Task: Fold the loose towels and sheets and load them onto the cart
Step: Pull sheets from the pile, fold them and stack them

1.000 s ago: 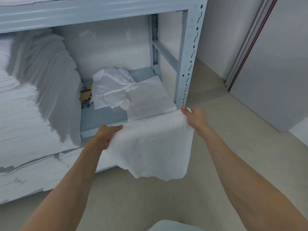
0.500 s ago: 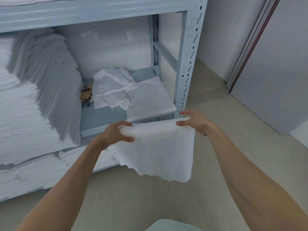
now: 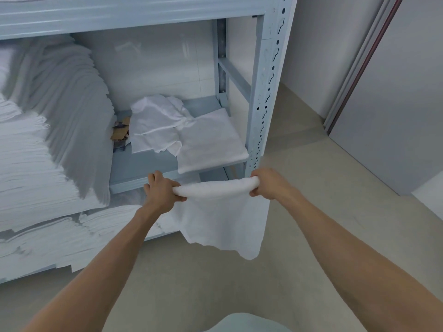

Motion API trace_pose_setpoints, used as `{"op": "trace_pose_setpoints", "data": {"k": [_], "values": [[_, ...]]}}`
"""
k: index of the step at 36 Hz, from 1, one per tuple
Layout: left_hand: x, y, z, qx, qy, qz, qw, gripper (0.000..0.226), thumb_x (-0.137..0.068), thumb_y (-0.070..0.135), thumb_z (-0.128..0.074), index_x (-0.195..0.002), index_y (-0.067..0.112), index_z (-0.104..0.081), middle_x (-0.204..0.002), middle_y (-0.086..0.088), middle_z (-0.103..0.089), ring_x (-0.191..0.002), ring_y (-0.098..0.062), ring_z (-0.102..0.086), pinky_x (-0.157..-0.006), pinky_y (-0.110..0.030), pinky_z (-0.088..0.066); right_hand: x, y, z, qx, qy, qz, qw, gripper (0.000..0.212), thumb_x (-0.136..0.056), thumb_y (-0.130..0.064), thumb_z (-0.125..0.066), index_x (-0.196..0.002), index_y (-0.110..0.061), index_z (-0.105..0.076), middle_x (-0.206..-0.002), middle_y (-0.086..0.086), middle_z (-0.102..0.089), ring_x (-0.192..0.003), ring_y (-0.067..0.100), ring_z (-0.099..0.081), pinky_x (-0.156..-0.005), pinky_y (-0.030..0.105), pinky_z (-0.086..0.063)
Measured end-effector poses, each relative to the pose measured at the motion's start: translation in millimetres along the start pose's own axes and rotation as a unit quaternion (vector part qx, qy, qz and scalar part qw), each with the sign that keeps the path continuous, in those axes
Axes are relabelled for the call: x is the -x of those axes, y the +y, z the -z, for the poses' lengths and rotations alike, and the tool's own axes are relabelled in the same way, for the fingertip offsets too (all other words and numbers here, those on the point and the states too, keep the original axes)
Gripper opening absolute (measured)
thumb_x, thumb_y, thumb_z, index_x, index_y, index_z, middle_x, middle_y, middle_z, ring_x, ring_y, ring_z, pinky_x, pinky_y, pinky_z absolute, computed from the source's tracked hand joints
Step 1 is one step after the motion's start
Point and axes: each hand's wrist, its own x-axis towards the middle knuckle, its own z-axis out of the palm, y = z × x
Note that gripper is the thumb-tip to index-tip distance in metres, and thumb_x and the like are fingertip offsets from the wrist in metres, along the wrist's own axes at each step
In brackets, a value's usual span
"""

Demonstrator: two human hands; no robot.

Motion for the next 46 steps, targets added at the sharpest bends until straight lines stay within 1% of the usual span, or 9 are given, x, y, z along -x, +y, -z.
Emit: {"op": "trace_pose_setpoints", "data": {"k": [3,5,8,12,22,27,38,42,46], "values": [[-4,0,7,-0.030,0.025,-0.022,0.999,0.037,-0.080,0.043,-0.078,-0.113,0.030,-0.075,-0.154,-0.008,-0.030,-0.141,-0.031,-0.017,-0.109,-0.049,-0.022,-1,5,1,0.050,0.026,0.007,0.998,0.033,-0.080,-0.033,-0.079,-0.106,-0.020,-0.065,-0.118,0.012,-0.048,-0.118,0.030,-0.039,-0.076,0.036,-0.044],[-6,0,14,-0.045,0.006,-0.041,0.998,0.037,-0.079,0.045,-0.079,-0.112,0.028,-0.075,-0.148,-0.004,-0.044,-0.142,-0.028,-0.025,-0.109,-0.049,-0.023,-2,9,5,0.066,0.025,0.022,0.997,0.037,-0.080,-0.037,-0.079,-0.110,-0.022,-0.064,-0.126,0.009,-0.040,-0.122,0.030,-0.034,-0.085,0.041,-0.046],[-6,3,25,0.004,-0.036,-0.039,0.999,0.034,-0.080,0.045,-0.078,-0.104,0.021,-0.075,-0.095,0.001,-0.067,-0.098,-0.024,-0.064,-0.084,-0.036,-0.045,-3,13,14,0.039,-0.005,0.038,0.999,0.027,-0.080,-0.034,-0.079,-0.095,-0.024,-0.059,-0.116,0.002,-0.058,-0.100,0.022,-0.051,-0.074,0.034,-0.046],[-4,6,36,0.016,-0.064,-0.047,0.997,0.030,-0.078,0.045,-0.080,-0.095,0.020,-0.075,-0.078,0.002,-0.067,-0.070,-0.017,-0.061,-0.055,-0.027,-0.040,-2,16,27,0.032,-0.048,0.033,0.998,0.026,-0.079,-0.036,-0.079,-0.084,-0.027,-0.056,-0.088,-0.004,-0.063,-0.081,0.020,-0.060,-0.064,0.030,-0.044],[-4,14,32,0.004,-0.088,-0.030,0.996,0.025,-0.075,0.051,-0.081,-0.083,0.033,-0.067,-0.089,0.003,-0.069,-0.080,-0.017,-0.062,-0.076,-0.034,-0.052,-4,27,36,0.031,-0.095,0.025,0.995,0.022,-0.081,-0.040,-0.077,-0.079,-0.029,-0.058,-0.079,-0.003,-0.064,-0.060,0.023,-0.068,-0.057,0.031,-0.055],[-1,23,32,0.010,-0.089,-0.014,0.996,0.025,-0.074,0.050,-0.081,-0.083,0.031,-0.068,-0.088,0.003,-0.071,-0.080,-0.018,-0.064,-0.080,-0.038,-0.056,-15,34,44,0.018,-0.104,0.043,0.993,0.019,-0.081,-0.033,-0.078,-0.081,-0.028,-0.061,-0.085,-0.001,-0.063,-0.074,0.028,-0.072,-0.065,0.043,-0.062],[-40,22,61,0.017,-0.073,0.003,0.997,0.034,-0.072,0.050,-0.083,-0.093,0.026,-0.073,-0.092,0.002,-0.071,-0.081,-0.018,-0.064,-0.079,-0.037,-0.054,-74,14,79,0.005,-0.123,0.053,0.991,0.021,-0.077,-0.029,-0.084,-0.087,-0.023,-0.066,-0.092,0.003,-0.063,-0.076,0.030,-0.071,-0.051,0.034,-0.060],[-77,16,95,0.004,-0.036,0.005,0.999,0.033,-0.073,0.051,-0.082,-0.089,0.024,-0.073,-0.088,0.001,-0.071,-0.077,-0.018,-0.064,-0.072,-0.034,-0.052,-110,-11,108,0.000,-0.097,0.071,0.993,0.018,-0.080,-0.027,-0.081,-0.092,-0.020,-0.069,-0.096,0.003,-0.065,-0.065,0.026,-0.072,-0.050,0.032,-0.058],[-124,17,152,0.003,0.110,0.010,0.994,0.026,-0.079,0.050,-0.077,-0.080,0.026,-0.069,-0.091,-0.008,-0.071,-0.079,-0.028,-0.062,-0.066,-0.032,-0.042,-147,-52,161,-0.023,0.033,0.091,0.995,0.015,-0.083,-0.027,-0.079,-0.089,-0.022,-0.066,-0.090,0.001,-0.068,-0.064,0.022,-0.071,-0.060,0.036,-0.058]]}}
